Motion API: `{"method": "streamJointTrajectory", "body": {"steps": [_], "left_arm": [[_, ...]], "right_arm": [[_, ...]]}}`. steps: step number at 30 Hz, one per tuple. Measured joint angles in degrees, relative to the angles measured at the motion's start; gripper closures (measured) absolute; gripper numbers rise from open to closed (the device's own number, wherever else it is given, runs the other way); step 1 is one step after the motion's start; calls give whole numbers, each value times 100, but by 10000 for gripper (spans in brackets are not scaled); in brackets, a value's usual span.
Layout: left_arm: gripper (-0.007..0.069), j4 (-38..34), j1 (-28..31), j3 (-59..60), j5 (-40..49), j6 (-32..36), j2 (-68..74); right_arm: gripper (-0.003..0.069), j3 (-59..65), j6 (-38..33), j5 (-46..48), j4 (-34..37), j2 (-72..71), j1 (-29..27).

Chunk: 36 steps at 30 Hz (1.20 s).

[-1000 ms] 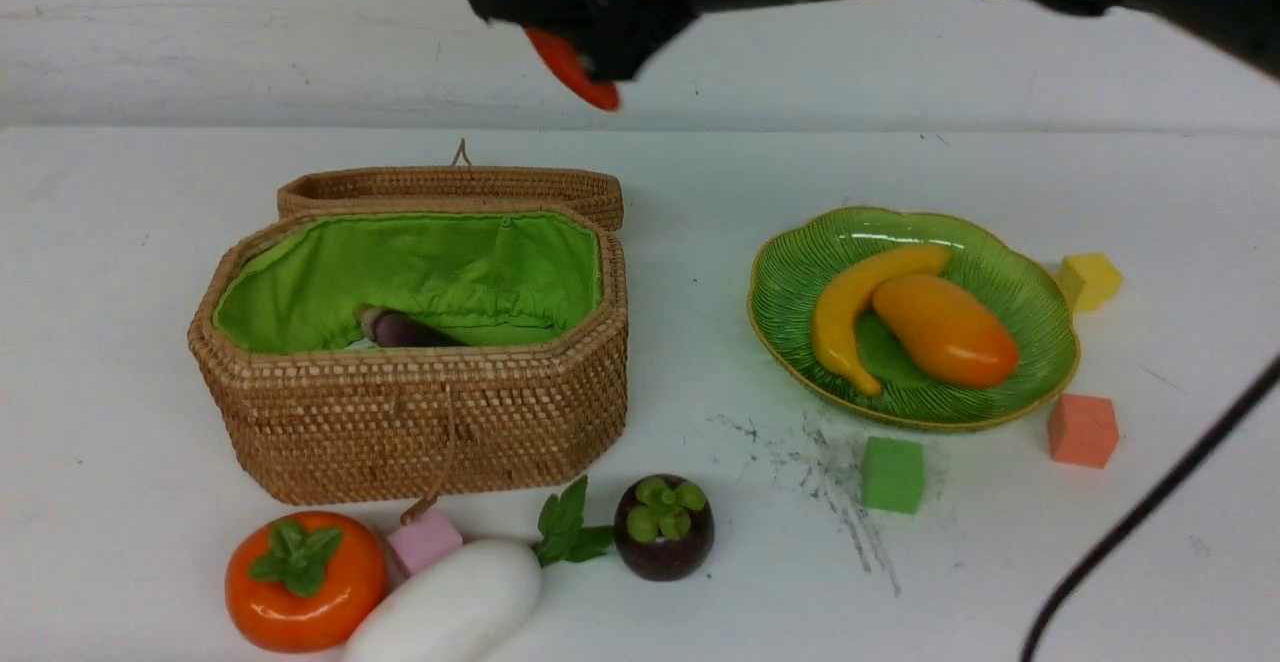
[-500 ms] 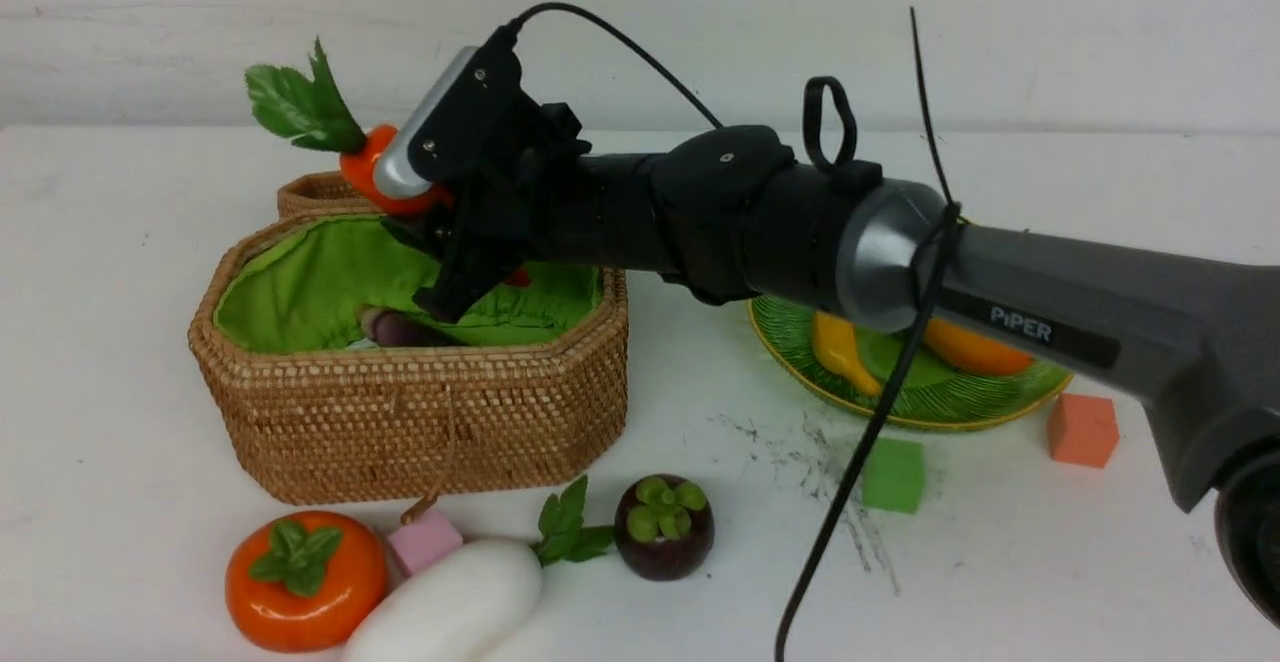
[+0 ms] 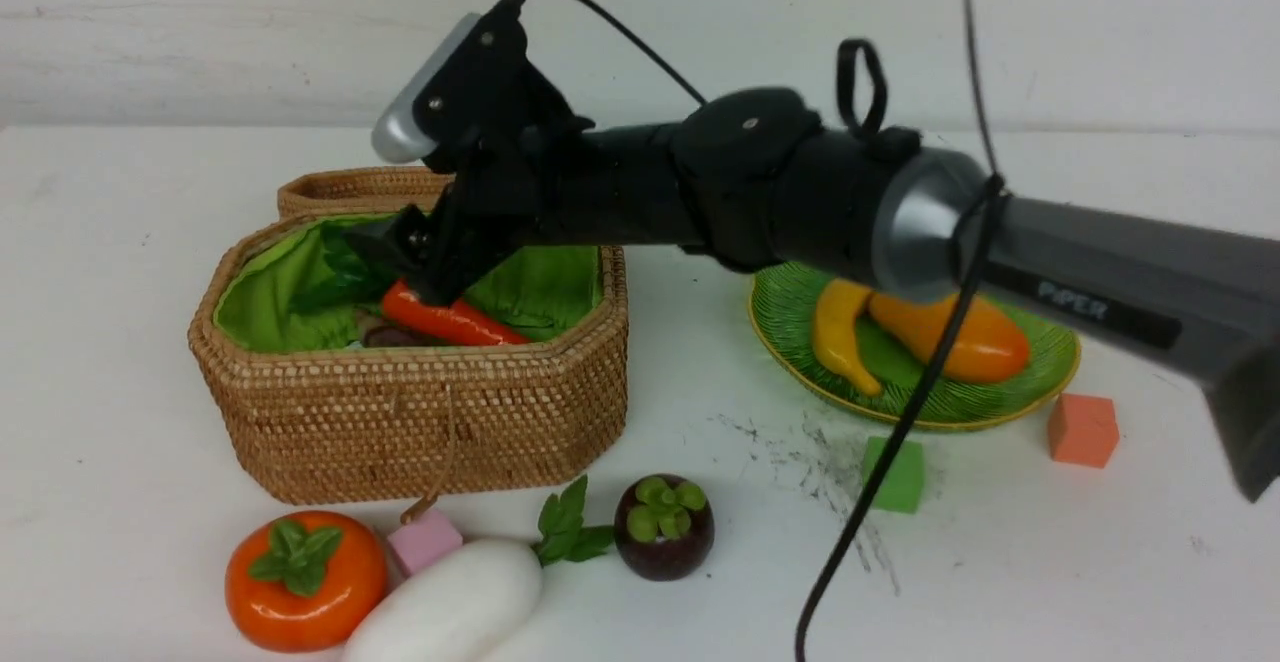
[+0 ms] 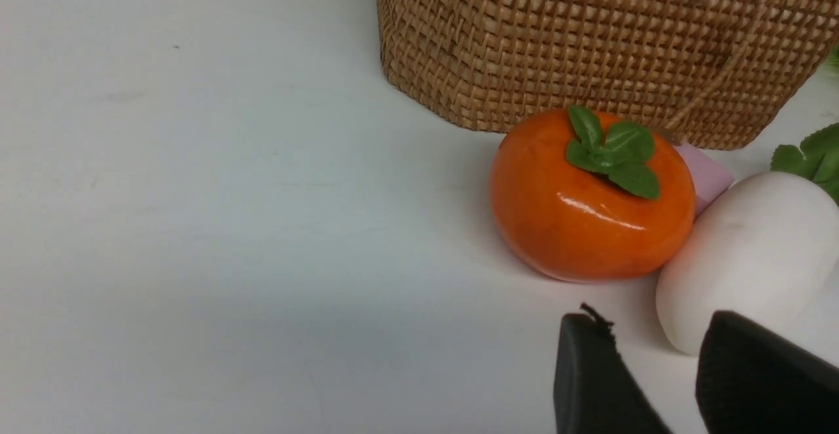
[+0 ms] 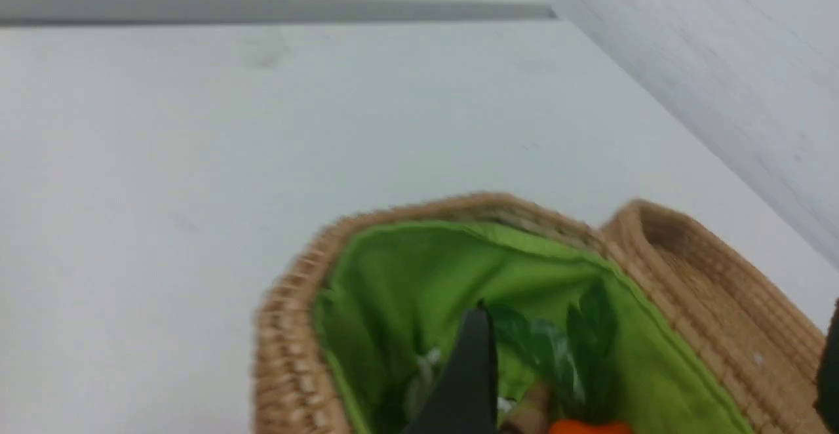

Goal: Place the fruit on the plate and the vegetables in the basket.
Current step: Use the right arm to grab a carrot and put it into the left basket, then grab a tomato with your left arm and place it on the plate on the right.

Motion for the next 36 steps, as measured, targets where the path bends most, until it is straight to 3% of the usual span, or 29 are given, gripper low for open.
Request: {"method": "streamJointTrajectory", "body": {"steps": [4,8,11,12,13,15,16,17,23,31,36], "left_arm": [[386,0,0,0,0,0,0],[386,0,0,0,0,0,0],[386,0,0,0,0,0,0],[386,0,0,0,0,0,0],[386,0,0,0,0,0,0],[386,0,0,0,0,0,0],[386,0,0,0,0,0,0],[386,0,0,0,0,0,0],[386,0,0,0,0,0,0],[386,0,0,0,0,0,0],[386,0,0,0,0,0,0]], "right_arm": [[43,0,1294,1946,-1421,-808,-480],[228,0,2477,3453,-3542,-1744,-937],[442,0,4103,3489,-5330,-2402,-1405],[475,9,4226,3459,-5437,-2448,-1491],[567,78,5101,3230,-5974,-2785,-1772],[648,221,6001,2889,-6542,-3214,-2231],[656,290,6196,2827,-6634,-3328,-2332],[667,479,6822,2678,-6880,-3800,-2660],[667,1997,7775,2173,-7094,-5405,-3426],[667,5696,8137,367,-6513,-7414,-3472],[666,7119,8185,-296,-5991,-8401,-3472]]}}
